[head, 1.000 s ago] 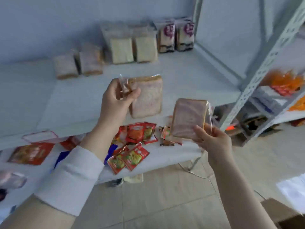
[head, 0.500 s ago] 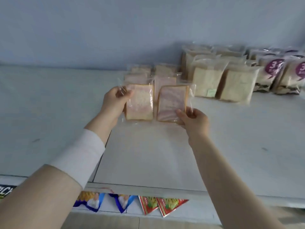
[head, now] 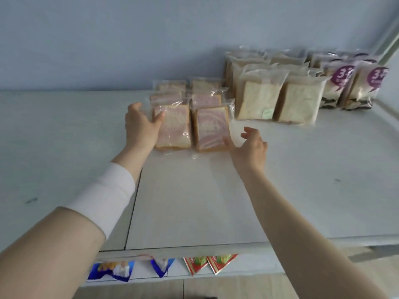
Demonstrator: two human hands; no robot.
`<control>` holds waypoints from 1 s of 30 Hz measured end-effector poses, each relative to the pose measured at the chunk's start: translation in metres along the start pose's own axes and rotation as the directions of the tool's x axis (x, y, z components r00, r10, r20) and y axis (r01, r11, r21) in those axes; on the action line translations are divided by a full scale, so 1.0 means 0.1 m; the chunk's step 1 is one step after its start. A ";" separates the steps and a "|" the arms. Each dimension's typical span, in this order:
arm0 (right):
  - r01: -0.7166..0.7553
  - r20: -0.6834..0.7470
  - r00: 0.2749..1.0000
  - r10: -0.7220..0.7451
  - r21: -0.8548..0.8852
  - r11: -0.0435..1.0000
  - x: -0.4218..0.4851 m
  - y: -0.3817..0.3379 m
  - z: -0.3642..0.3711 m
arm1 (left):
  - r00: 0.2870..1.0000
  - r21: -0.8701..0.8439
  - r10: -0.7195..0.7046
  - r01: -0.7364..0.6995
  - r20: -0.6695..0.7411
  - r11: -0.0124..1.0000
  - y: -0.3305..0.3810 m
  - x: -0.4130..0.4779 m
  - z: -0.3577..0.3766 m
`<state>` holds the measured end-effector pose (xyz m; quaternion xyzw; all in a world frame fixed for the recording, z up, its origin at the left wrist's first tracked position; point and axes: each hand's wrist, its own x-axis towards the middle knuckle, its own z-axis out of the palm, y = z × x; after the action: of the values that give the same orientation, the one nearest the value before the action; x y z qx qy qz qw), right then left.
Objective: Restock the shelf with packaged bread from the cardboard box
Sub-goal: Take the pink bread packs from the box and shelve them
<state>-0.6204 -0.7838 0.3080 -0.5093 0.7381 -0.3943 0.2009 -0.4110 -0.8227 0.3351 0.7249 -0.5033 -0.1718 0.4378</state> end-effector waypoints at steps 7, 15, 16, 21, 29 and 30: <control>-0.050 -0.156 0.988 -0.002 -0.326 0.944 -0.88 0.55 -0.89 | 0.758 0.329 0.600 -0.652 0.255 0.683 0.39 -1.18 0.12; -0.322 -0.300 0.940 0.164 -0.619 0.717 -2.22 1.90 -2.61 | 0.209 0.053 0.716 -0.971 0.666 0.234 1.32 -3.61 0.99; -0.361 -0.311 0.929 0.202 -0.636 0.682 -2.43 2.15 -2.84 | 0.154 0.009 0.706 -0.979 0.691 0.205 1.41 -3.99 1.12; -0.608 -0.407 0.787 0.463 -0.640 0.471 -3.74 3.59 -3.80 | -0.118 -0.206 0.636 -0.976 0.762 0.066 1.52 -6.07 1.82; -0.858 -0.427 0.414 0.803 -0.478 0.189 -5.30 5.20 -4.65 | -0.410 -0.459 0.399 -0.888 0.820 0.030 1.18 -8.42 2.59; -0.869 -0.419 0.388 0.821 -0.464 0.173 -5.35 5.37 -4.70 | -0.425 -0.471 0.369 -0.881 0.826 0.038 1.14 -8.57 2.71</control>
<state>-1.0531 -0.0276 0.1150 -0.0341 0.9830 0.0342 0.1771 -1.0361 -0.2064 0.1115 0.0324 -0.9898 -0.0668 -0.1213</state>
